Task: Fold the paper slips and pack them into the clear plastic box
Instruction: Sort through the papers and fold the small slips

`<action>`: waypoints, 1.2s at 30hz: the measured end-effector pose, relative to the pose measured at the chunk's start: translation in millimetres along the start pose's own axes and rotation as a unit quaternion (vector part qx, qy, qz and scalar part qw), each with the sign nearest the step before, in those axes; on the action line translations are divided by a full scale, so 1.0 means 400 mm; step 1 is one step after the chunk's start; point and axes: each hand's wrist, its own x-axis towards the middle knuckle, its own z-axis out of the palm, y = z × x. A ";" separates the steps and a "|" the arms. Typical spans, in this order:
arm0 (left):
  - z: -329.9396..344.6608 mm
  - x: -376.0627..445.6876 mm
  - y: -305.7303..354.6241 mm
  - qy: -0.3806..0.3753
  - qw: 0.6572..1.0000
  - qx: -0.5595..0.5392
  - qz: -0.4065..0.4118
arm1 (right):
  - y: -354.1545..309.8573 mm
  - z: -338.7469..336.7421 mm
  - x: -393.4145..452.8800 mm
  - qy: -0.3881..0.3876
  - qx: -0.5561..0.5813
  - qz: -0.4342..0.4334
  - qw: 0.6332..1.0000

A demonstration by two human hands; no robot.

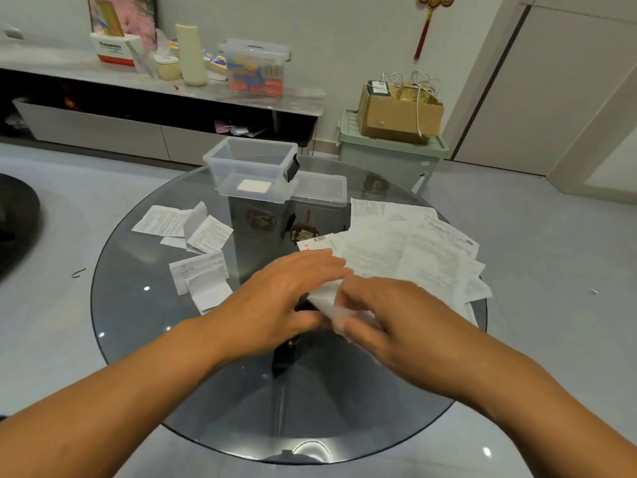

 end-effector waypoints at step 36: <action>-0.037 -0.011 0.000 0.075 0.927 -0.111 -0.350 | 0.248 0.027 0.110 0.125 0.263 0.247 0.924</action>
